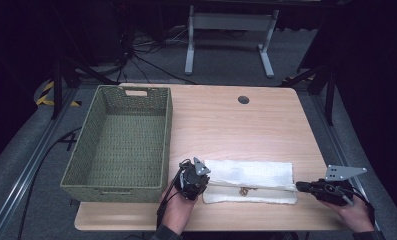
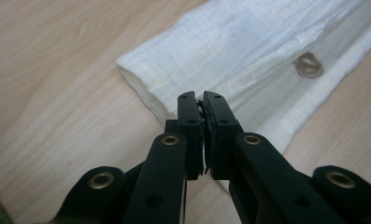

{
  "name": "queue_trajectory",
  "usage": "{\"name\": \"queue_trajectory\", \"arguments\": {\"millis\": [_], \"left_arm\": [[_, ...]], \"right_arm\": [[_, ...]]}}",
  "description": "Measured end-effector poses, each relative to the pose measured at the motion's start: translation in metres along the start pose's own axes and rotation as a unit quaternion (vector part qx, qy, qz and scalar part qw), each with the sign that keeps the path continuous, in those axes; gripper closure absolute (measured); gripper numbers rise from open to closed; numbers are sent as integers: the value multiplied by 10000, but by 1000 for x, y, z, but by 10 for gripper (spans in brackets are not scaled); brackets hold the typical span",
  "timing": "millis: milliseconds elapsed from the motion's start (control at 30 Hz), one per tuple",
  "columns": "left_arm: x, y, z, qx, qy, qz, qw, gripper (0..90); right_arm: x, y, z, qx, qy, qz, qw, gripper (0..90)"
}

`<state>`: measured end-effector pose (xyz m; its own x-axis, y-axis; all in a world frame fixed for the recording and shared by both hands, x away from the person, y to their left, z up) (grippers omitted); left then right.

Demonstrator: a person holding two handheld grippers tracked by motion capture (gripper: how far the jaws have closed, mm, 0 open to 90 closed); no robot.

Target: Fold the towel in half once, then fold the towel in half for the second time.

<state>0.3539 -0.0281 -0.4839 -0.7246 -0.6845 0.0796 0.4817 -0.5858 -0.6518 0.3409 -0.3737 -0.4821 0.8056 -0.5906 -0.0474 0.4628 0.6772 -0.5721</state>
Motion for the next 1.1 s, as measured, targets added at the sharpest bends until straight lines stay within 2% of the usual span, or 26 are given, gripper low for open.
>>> {"name": "queue_trajectory", "arguments": {"millis": [100, 133, 167, 200, 233, 267, 300, 333, 400, 500, 533, 600, 667, 733, 767, 800, 833, 867, 933, 1000, 1100], "left_arm": [[3, -2, -7, -109, -26, -129, 9999, 864], [5, -1, -8, -79, -79, -144, 9998, 863], [4, -2, -10, -95, -47, -190, 9998, 860], [5, -2, -11, -102, -82, -227, 9997, 851], [5, -1, -9, -29, -83, -222, 9997, 830], [5, -1, -9, -29, -83, -222, 9997, 789], [5, -1, -7, -5, -76, -251, 9997, 789], [5, 0, -5, 14, -42, -267, 9996, 722], [4, 4, 0, 42, -30, -247, 9997, 702], [-2, 12, 10, 51, 102, -132, 9998, 663], [-3, 15, 13, 98, 63, -118, 9999, 663], [-8, 19, 17, 65, 141, -39, 9999, 655], [-12, 23, 19, 69, 128, -21, 9999, 651], [-17, 27, 22, 46, 102, 33, 9999, 651], [-21, 31, 25, 56, 44, 70, 10000, 651], [-25, 34, 28, 41, 96, 72, 9999, 650], [-27, 37, 30, 41, -29, 67, 10000, 648], [-34, 42, 34, 49, -7, 136, 9999, 647], [-40, 46, 37, 25, -53, 145, 9999, 648], [-48, 51, 39, 13, -43, 254, 9997, 648], [-54, 57, 41, -12, -157, 264, 9995, 648]], "right_arm": [[-4, 0, -5, -84, 0, 41, 10000, 873], [-5, -1, -5, -72, -15, 59, 10000, 872], [-6, -1, -5, -66, -7, 86, 9999, 867], [-7, -1, -6, -66, -4, 108, 9999, 840], [-7, -1, -6, -56, -6, 136, 9999, 784], [-7, -1, -6, -56, -6, 136, 9999, 784], [-7, 0, -5, -23, 9, 176, 9998, 739], [-7, 0, -1, 39, -9, 176, 9998, 705], [-7, 1, 0, 49, -17, 170, 9998, 705], [2, 6, 8, 77, -15, 35, 10000, 701], [6, 8, 10, 88, -33, -49, 9999, 701], [16, 13, 14, 75, 7, -123, 9999, 702], [21, 16, 15, 90, 12, -179, 9998, 702], [36, 23, 18, 45, 84, -308, 9995, 702], [36, 23, 18, 45, 84, -308, 9995, 702], [42, 26, 19, 31, 107, -334, 9994, 701], [52, 30, 21, 13, 114, -461, 9989, 700], [55, 32, 22, 14, 148, -477, 9988, 697], [64, 36, 23, -29, 190, -574, 9982, 694], [73, 39, 21, -130, 238, -631, 9976, 693], [81, 44, 17, -199, 334, -657, 9971, 695]]}}
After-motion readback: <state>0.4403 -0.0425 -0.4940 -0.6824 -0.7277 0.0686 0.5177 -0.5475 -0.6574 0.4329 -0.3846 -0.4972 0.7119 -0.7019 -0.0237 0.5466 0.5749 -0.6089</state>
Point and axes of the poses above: each handheld gripper's, and its own axes: y roughly forward along the jaws, z roughly out of its top, x roughly to its right, the point moved 8 cm from there along y, roughly forward along the jaws, and after that the axes turned 7 degrees about x, right-handed, at the moved point
